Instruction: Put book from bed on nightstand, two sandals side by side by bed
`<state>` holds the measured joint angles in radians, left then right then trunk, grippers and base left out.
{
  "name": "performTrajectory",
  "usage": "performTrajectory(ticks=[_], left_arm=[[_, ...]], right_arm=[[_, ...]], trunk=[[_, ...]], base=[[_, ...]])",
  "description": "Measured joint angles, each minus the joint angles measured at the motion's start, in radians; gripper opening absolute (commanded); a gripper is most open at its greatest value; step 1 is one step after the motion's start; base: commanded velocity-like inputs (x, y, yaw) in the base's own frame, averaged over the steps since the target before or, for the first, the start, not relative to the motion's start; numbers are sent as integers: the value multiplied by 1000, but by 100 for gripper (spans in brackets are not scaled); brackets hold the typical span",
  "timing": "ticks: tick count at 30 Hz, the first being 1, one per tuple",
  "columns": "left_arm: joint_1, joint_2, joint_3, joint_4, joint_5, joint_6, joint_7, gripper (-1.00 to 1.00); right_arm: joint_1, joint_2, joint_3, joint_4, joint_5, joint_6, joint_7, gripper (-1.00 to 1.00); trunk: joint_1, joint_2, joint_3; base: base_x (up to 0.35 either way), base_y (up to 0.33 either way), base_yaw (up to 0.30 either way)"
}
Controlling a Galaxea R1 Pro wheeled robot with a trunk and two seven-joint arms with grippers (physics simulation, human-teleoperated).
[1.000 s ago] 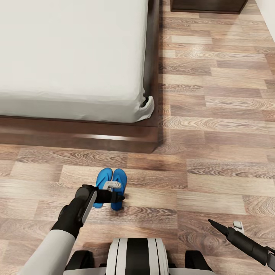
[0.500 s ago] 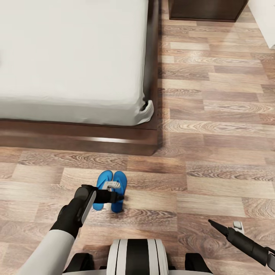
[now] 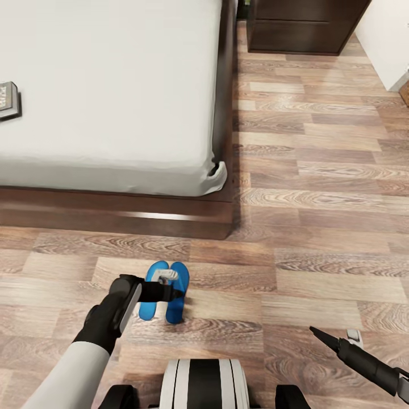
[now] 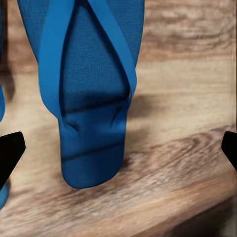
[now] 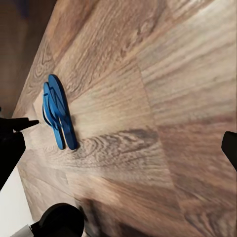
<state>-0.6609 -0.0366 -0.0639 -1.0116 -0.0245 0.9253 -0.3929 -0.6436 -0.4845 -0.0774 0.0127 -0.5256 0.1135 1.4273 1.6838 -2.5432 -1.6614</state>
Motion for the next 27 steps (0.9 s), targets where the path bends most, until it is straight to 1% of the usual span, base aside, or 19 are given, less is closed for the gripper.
performTrajectory(ticks=[5, 10, 15, 21, 22, 27], left_arm=[[0, 8, 0, -11, 0, 0, -41, 100], [0, 23, 1, -16, -2, 0, -86, 100], [1, 32, 1, -17, -2, 0, -106, 100], [1, 64, 4, -16, -1, 1, -138, 100], [2, 78, 5, -15, -2, 0, -169, 100], [2, 96, 7, -12, -3, -3, -221, 100]], right_arm=[[0, 0, 0, 2, 4, 0, 0, 100], [0, -1, -1, 4, 5, 1, 0, 100], [0, -2, -1, 5, 5, 2, 0, 100], [0, -3, -1, 5, 5, 2, 0, 100], [0, -2, -1, 5, 4, 2, -1, 100], [0, -3, -1, 5, 4, 3, 0, 100]], trunk=[[-2, 1, 19], [-4, 2, 39], [-7, 4, 58], [-9, 5, 81], [-10, 5, 85], [-12, 6, 104]], base=[[0, 0, 0], [0, 0, 0], [0, 0, 0], [0, 0, 0], [0, 0, 0], [0, 0, 0]])
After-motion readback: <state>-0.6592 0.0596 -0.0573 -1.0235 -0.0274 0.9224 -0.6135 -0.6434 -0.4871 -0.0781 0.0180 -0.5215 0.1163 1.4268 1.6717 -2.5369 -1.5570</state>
